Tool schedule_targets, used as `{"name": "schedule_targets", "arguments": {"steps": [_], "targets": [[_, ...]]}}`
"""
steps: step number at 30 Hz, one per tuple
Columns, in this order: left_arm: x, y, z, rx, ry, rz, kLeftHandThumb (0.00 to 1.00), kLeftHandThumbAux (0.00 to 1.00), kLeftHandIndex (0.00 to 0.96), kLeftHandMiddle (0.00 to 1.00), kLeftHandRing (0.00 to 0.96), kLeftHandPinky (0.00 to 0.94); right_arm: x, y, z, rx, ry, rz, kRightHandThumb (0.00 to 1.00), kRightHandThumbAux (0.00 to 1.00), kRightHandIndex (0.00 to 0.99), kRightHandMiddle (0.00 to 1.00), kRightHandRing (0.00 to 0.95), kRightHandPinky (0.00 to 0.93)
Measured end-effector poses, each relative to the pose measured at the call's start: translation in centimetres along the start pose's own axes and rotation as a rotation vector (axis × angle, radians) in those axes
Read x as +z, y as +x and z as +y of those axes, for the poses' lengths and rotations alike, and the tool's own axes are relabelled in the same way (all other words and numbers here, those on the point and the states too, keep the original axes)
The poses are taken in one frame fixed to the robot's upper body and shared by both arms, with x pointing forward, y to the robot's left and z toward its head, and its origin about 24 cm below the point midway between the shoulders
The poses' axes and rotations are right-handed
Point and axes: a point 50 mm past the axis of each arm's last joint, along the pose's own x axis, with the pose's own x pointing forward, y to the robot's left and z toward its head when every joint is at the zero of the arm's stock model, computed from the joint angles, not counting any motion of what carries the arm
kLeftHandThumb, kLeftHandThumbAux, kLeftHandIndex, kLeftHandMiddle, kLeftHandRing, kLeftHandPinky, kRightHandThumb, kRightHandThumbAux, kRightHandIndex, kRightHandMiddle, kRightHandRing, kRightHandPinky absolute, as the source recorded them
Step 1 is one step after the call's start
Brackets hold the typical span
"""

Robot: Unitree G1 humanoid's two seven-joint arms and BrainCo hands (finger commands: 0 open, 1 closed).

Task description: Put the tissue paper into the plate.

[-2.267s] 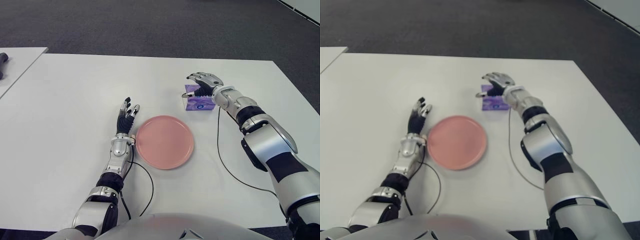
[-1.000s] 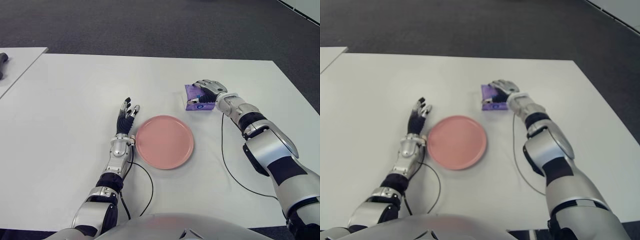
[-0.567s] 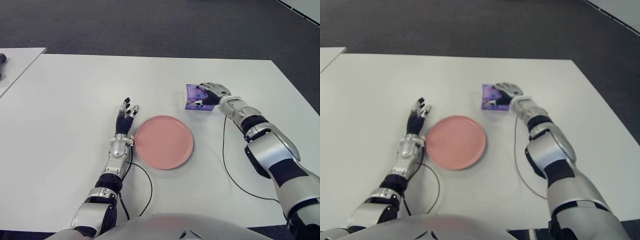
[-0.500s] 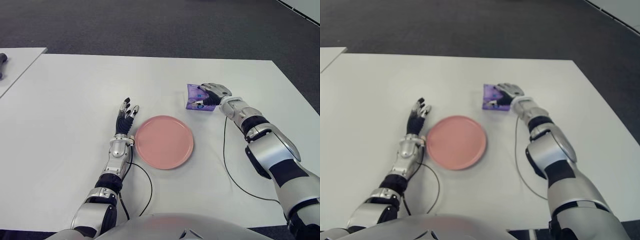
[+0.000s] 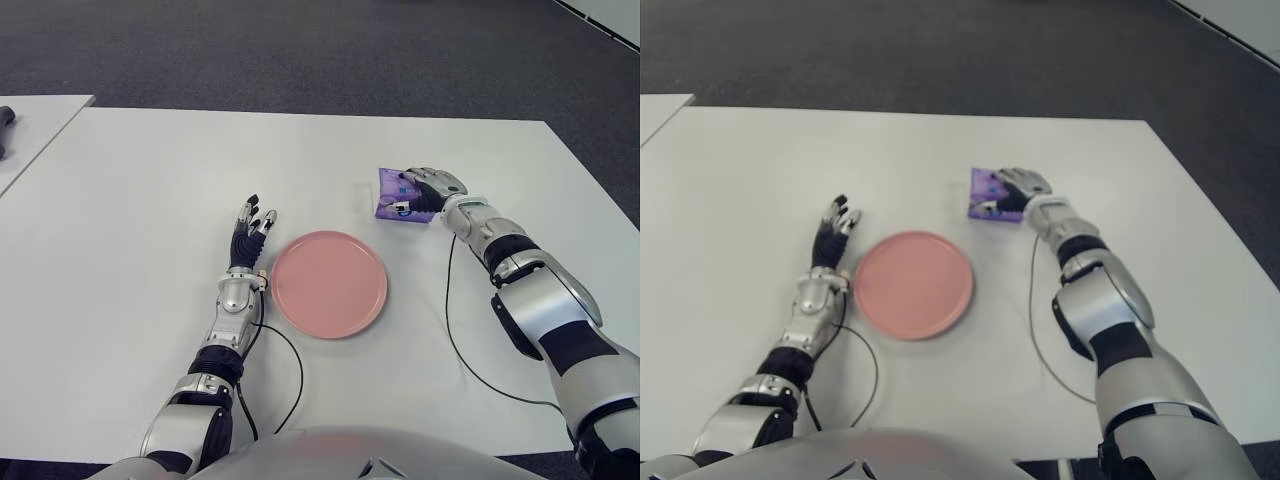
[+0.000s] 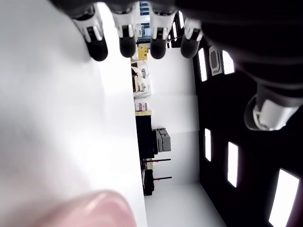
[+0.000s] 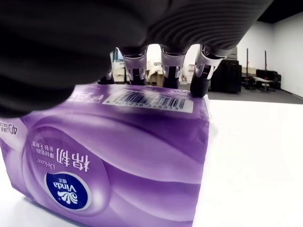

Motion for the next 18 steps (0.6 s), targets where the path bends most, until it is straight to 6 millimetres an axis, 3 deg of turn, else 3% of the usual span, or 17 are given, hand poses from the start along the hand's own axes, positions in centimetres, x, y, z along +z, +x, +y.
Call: {"name": "schedule_targets", "arguments": {"steps": [18], "targets": [[0.07, -0.02, 0.03, 0.001, 0.000, -0.007, 0.000, 0.422, 0.000, 0.000, 0.000, 0.000, 0.67, 0.05, 0.66, 0.018, -0.023, -0.020, 0.437, 0.194, 0.000, 0.000, 0.000, 0.000]]}}
